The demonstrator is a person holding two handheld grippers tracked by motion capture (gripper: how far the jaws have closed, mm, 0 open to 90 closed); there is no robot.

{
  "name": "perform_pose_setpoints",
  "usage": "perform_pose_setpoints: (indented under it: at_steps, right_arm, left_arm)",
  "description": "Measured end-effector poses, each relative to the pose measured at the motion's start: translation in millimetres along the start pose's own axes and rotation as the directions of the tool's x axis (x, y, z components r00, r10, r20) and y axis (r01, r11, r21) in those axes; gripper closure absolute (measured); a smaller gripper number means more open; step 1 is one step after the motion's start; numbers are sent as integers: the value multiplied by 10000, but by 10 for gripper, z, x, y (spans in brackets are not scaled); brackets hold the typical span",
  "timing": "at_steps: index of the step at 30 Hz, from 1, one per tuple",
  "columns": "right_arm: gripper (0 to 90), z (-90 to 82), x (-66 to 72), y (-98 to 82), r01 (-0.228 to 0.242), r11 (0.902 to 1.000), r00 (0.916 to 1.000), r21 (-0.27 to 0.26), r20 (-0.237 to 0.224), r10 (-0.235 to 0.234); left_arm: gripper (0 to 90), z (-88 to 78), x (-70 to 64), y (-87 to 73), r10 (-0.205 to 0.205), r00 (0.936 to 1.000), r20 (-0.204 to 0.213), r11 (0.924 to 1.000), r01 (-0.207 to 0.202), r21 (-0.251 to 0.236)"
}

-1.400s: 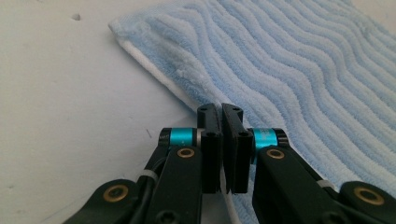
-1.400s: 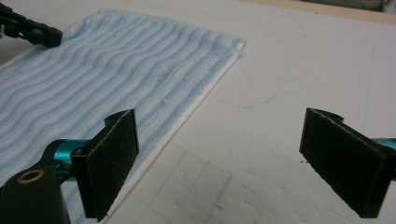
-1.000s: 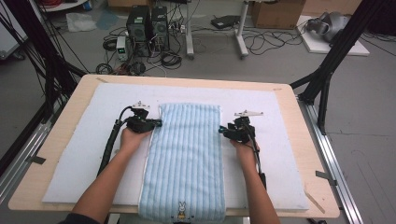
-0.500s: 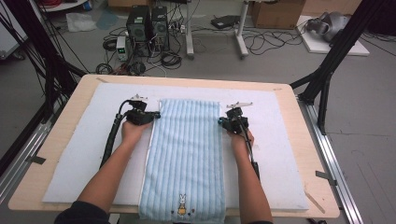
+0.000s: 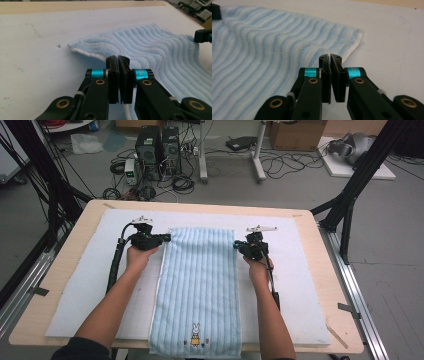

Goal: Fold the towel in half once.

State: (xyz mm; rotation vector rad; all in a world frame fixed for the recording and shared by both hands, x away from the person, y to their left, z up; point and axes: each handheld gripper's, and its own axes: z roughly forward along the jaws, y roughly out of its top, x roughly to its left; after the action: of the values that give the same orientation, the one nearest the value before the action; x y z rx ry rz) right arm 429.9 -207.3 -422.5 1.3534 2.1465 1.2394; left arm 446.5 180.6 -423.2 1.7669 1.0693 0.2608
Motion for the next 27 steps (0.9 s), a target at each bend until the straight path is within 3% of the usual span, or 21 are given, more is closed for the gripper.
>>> perform_pose_setpoints:
  at_steps: [2,4,9,17,23,25,27]
  right_arm:
    - [871,-69,32,-15,191,9998,9996,-41,-228,-192]
    - [871,-139,79,-58,348,9994,9987,-48,-364,-349]
    - [871,-319,136,-192,510,9983,9971,-266,-548,-524]
    - [870,-493,239,-333,973,9953,9925,11,-740,-970]
    - [869,-551,323,-519,1047,9942,9892,226,-1052,-1018]
    - [868,-554,368,-566,1311,9906,9871,385,-981,-1268]
    - [857,-562,388,-591,1269,9911,9874,406,-1008,-1223]
  left_arm:
    - [866,-61,-15,-18,-43,9995,312,9998,36,210]
    - [866,-135,-48,-47,99,9994,339,9999,-98,-33]
    - [866,-277,-126,-128,373,9979,535,9993,-374,0]
    - [865,-445,-274,-344,755,9915,1061,9968,-779,189]
    - [865,-550,-325,-537,980,9884,1160,9946,-1013,226]
    - [864,-565,-329,-590,967,9877,1226,9942,-1018,358]
    - [858,-576,-342,-635,988,9892,1083,9942,-1028,323]
